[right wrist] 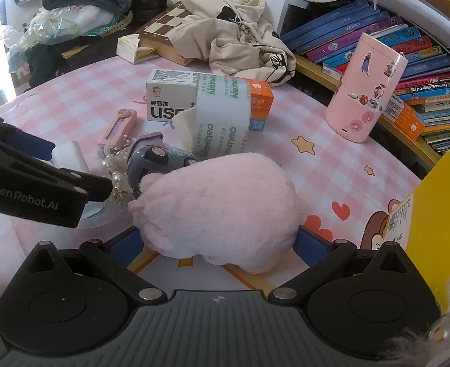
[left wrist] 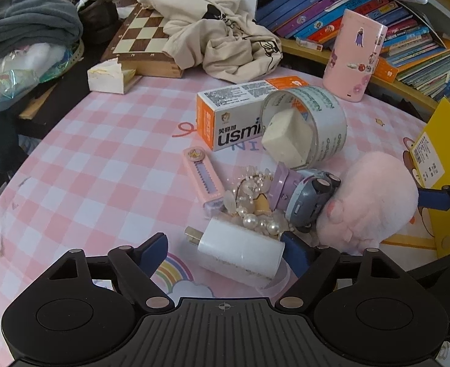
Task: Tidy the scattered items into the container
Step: 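Close the left gripper on the white charger while the right gripper closes on the pink pig, then lift the pink pig with the right gripper while the left gripper lifts the charger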
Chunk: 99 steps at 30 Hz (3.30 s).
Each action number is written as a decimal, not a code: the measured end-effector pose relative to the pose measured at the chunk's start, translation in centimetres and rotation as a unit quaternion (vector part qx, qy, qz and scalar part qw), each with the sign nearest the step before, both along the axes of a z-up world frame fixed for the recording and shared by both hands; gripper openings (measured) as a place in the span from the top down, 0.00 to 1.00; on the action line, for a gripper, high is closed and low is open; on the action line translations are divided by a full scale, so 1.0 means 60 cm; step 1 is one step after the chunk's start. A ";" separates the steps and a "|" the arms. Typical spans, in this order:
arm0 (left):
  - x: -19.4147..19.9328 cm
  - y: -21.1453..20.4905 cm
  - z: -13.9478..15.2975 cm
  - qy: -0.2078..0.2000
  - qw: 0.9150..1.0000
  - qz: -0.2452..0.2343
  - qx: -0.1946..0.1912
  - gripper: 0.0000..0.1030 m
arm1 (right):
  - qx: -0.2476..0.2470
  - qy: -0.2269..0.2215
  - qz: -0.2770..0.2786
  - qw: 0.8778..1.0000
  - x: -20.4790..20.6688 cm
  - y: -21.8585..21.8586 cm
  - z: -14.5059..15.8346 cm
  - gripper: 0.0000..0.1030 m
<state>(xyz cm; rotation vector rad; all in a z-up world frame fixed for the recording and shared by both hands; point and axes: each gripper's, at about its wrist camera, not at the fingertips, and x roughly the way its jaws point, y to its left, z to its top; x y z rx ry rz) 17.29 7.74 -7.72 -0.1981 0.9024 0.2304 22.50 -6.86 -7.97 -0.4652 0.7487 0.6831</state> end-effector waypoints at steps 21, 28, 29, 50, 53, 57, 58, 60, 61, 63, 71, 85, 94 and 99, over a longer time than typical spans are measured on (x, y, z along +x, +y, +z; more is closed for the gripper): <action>-0.012 0.032 0.002 -0.013 0.999 0.025 -0.047 0.35 | -0.011 -0.035 0.008 0.999 -0.001 0.000 0.003 0.00; -0.016 0.030 0.010 -0.017 0.998 0.023 -0.050 0.35 | -0.002 -0.026 0.002 1.000 0.019 0.005 -0.011 0.00; -0.017 0.030 0.010 -0.017 0.998 0.023 -0.050 0.35 | 0.004 -0.023 -0.001 1.000 0.023 0.004 -0.010 0.00; -0.065 0.018 0.054 -0.061 0.997 0.011 -0.049 0.35 | 0.060 -0.007 -0.049 0.997 -0.032 -0.050 0.054 0.15; -0.080 0.013 0.061 -0.069 0.996 0.007 -0.052 0.35 | 0.062 -0.010 -0.050 0.997 -0.057 -0.056 0.061 0.16; -0.103 0.009 0.070 -0.078 0.995 0.001 -0.055 0.35 | 0.063 -0.017 -0.051 0.997 -0.090 -0.063 0.068 0.17; -0.108 0.008 0.072 -0.080 0.995 -0.001 -0.055 0.35 | 0.063 -0.019 -0.052 0.997 -0.100 -0.065 0.070 0.17; -0.120 0.005 0.076 -0.084 0.995 -0.006 -0.055 0.35 | 0.063 -0.022 -0.054 0.996 -0.112 -0.068 0.072 0.19; -0.126 0.003 0.079 -0.086 0.995 -0.009 -0.055 0.35 | 0.064 -0.023 -0.055 0.996 -0.119 -0.070 0.074 0.19; -0.137 -0.001 0.083 -0.090 0.994 -0.014 -0.054 0.35 | 0.067 -0.025 -0.059 0.996 -0.134 -0.073 0.076 0.34; -0.177 -0.004 0.089 -0.097 0.993 -0.012 -0.060 0.35 | 0.020 0.005 -0.075 0.997 -0.162 -0.069 0.054 0.28; -0.189 0.008 0.087 -0.090 0.994 0.003 -0.057 0.35 | 0.047 -0.025 -0.077 0.996 -0.160 -0.057 0.065 0.00; -0.178 0.031 0.079 -0.077 0.995 0.033 -0.055 0.35 | 0.024 0.023 -0.084 0.996 -0.095 -0.021 0.024 0.00; -0.166 0.030 0.071 -0.070 0.995 0.031 -0.059 0.35 | 0.042 0.052 -0.089 0.994 -0.074 -0.024 0.014 0.00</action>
